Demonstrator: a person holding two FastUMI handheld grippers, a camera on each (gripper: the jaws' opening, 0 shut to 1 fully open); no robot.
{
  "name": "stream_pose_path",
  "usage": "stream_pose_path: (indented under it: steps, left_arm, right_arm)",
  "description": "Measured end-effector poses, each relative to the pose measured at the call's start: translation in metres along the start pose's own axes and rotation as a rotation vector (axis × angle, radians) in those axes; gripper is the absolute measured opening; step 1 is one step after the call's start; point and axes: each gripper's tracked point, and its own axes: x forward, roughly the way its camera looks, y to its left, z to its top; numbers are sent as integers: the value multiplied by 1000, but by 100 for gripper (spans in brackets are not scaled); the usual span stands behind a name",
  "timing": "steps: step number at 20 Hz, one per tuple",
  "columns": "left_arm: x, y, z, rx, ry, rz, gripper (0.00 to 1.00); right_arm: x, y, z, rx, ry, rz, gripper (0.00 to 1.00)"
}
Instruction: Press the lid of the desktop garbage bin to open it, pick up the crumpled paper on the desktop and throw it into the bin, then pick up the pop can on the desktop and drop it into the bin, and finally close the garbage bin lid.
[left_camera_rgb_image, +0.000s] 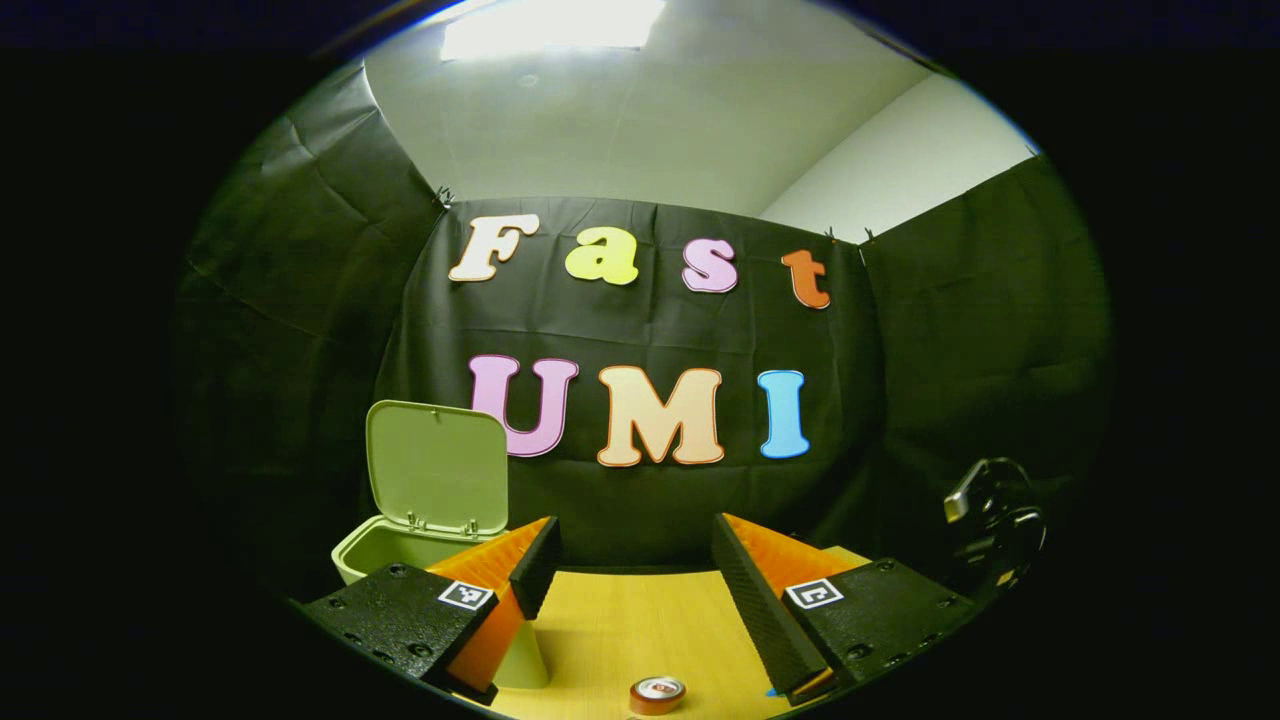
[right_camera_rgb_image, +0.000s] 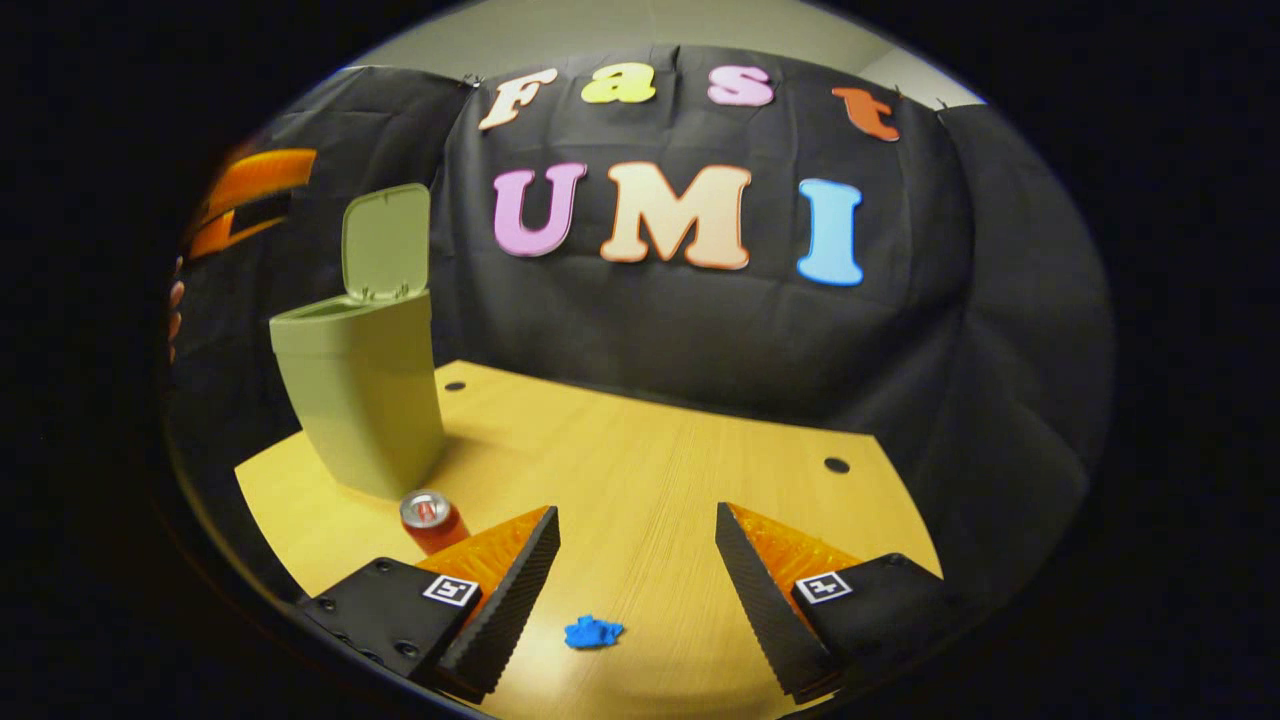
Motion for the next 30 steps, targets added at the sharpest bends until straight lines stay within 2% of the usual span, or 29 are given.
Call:
stream_pose_path:
  steps: [7,14,16,18,19,20,21,22,23,25,27,30]
  left_arm:
    - [-16,18,-3,56,38,76,90]
    - [-22,27,-8,90,76,132,91]
    - [-23,27,-9,90,84,149,92]
    - [-21,28,-8,89,86,174,92]
    - [-22,29,-8,88,86,183,90]
    - [-22,29,-9,85,87,194,91]
    - [-21,28,-10,81,87,202,92]
    - [-21,27,-12,75,88,213,92]
    - [-20,29,-13,68,92,228,91]
    - [-21,33,-17,62,104,262,92]
    - [-23,35,-13,51,88,272,90]
    - [-16,38,-16,46,68,226,90]
  right_arm:
    - [48,14,-90,-21,267,69,99]
    - [67,23,-137,-42,403,116,98]
    - [67,28,-146,-35,434,153,84]
    - [70,27,-144,-26,409,158,60]
    - [71,26,-143,-29,396,161,42]
    - [71,26,-144,-28,389,165,37]
    - [72,27,-145,-16,389,171,25]
    - [71,26,-143,-3,375,179,19]
    - [68,27,-140,3,368,196,9]
    - [66,26,-131,-5,333,224,7]
    - [65,21,-98,-17,228,218,6]
    - [54,17,-34,31,103,178,6]
